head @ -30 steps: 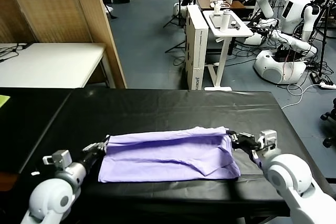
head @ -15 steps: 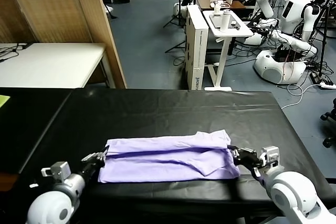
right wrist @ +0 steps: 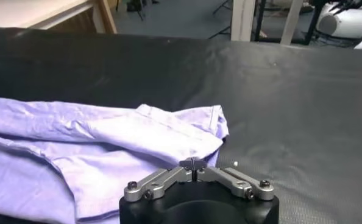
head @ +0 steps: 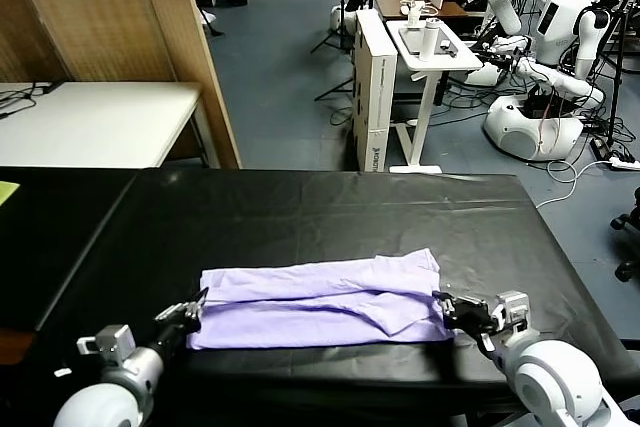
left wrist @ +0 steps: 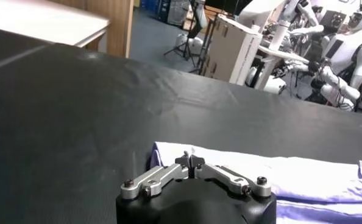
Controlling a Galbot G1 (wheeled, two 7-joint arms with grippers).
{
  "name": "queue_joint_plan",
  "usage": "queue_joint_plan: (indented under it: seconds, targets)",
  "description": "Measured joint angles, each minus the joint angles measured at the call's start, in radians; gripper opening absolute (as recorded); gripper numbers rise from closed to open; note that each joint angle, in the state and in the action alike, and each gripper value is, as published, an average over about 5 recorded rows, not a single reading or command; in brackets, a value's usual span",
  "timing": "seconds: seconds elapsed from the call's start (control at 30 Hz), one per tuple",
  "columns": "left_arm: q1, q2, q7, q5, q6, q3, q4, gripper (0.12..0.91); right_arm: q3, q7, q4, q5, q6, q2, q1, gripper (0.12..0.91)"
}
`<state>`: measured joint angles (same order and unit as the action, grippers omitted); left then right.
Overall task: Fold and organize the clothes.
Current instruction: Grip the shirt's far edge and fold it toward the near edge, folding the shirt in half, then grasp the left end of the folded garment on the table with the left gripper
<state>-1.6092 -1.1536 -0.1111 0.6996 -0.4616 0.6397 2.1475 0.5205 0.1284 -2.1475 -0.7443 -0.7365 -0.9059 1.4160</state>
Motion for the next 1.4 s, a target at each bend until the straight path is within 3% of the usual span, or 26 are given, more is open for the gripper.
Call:
queue_joint_plan:
  seconds: [0.23,0.3,0.37,0.57,0.7,0.77,0.83,1.13,1.4]
  targets:
    - [-0.018,-0.012,-0.008,-0.003,0.009,0.005,-0.004,0.162,0.007,0.001,-0.008,-0.015,0.0,0.005,-0.001,0.166]
    - [-0.019,-0.016,-0.014,-0.003,0.009,0.006,-0.004,0.169,0.015,-0.001,-0.015,-0.03,0.0,0.009,0.0,0.244]
    - [-0.02,-0.018,-0.017,-0.003,0.009,0.008,-0.002,0.221,0.024,-0.004,-0.023,-0.046,0.0,0.011,0.002,0.371]
    - [-0.028,-0.024,-0.025,-0.004,0.007,0.023,0.023,0.575,0.049,-0.005,-0.032,-0.079,0.0,0.01,-0.019,0.745]
    - [-0.013,-0.023,-0.028,-0.004,0.003,0.034,0.027,0.805,0.035,0.007,0.006,-0.07,0.0,-0.008,-0.07,0.889]
    - [0.008,-0.022,-0.033,-0.003,-0.002,0.034,0.017,0.878,0.022,0.008,0.037,-0.056,0.0,-0.017,-0.104,0.902]
    - [0.036,-0.021,-0.038,-0.002,-0.007,0.027,0.001,0.899,0.006,0.008,0.071,-0.04,0.0,-0.028,-0.139,0.906]
    - [0.174,-0.023,-0.033,-0.008,-0.008,-0.033,-0.137,0.907,-0.073,-0.005,0.228,0.025,0.0,-0.093,-0.287,0.907]
    - [0.211,-0.023,-0.03,-0.014,-0.008,-0.052,-0.213,0.907,-0.121,-0.024,0.334,0.074,0.0,-0.152,-0.351,0.902]
